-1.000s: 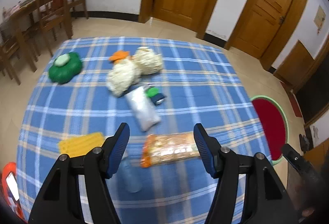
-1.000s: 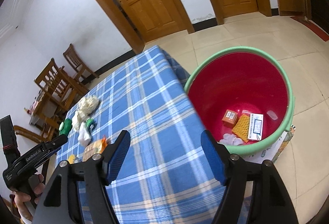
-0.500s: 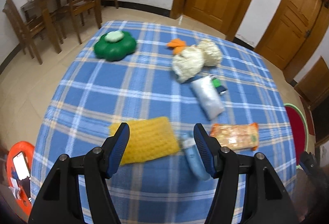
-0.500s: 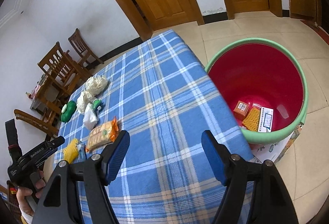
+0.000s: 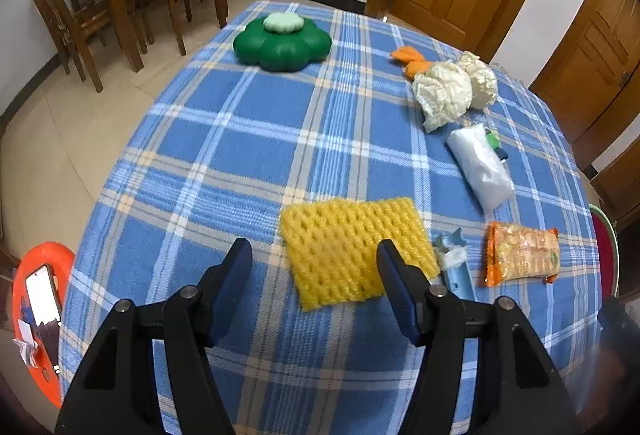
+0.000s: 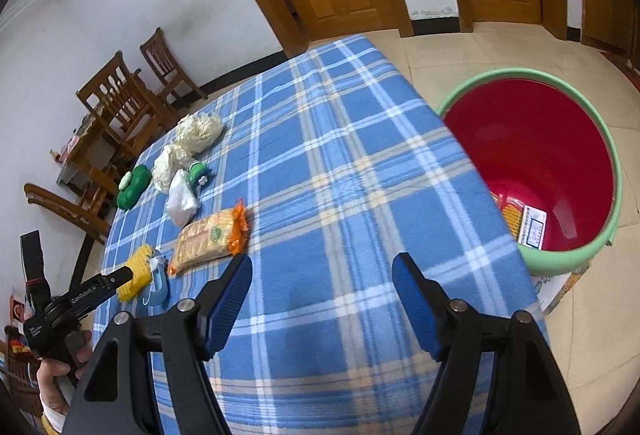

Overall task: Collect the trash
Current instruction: 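Move both tools back over the table toward the remaining items, then grasp the yellow foam net with the left tool while the right grasps the bread bag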

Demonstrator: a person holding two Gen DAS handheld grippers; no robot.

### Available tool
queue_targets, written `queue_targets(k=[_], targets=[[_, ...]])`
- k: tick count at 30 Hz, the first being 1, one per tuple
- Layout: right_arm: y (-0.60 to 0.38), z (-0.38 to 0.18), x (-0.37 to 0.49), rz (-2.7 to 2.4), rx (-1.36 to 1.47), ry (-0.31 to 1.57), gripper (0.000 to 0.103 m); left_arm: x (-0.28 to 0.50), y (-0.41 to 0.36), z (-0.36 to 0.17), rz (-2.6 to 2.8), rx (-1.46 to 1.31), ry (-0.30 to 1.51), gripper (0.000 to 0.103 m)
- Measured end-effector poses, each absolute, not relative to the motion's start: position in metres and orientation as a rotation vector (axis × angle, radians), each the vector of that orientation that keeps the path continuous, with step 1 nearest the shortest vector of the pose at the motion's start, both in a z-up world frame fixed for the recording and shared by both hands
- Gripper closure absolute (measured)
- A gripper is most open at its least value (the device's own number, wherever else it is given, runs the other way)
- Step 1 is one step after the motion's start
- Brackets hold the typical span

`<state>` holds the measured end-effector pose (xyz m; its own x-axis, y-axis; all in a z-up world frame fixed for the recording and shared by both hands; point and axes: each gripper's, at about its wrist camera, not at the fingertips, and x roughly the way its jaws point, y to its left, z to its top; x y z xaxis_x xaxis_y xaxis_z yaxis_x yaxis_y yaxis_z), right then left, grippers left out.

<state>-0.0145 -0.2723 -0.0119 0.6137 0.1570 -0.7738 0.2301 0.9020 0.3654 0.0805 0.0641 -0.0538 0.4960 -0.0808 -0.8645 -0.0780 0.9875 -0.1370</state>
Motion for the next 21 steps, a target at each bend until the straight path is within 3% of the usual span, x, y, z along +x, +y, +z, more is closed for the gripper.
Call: queue_targets(k=[8, 21], targets=[[-0.244, -0.011, 0.011, 0.003, 0.390, 0.937, 0.028, 0.080, 0.062, -0.058, -0.061, -0.198, 1.045, 0.039], [-0.200, -0.024, 0.050, 0.097, 0.349, 1.007, 0.028, 0.082, 0.056, -0.057, -0.163, -0.250, 1.021, 0.075]])
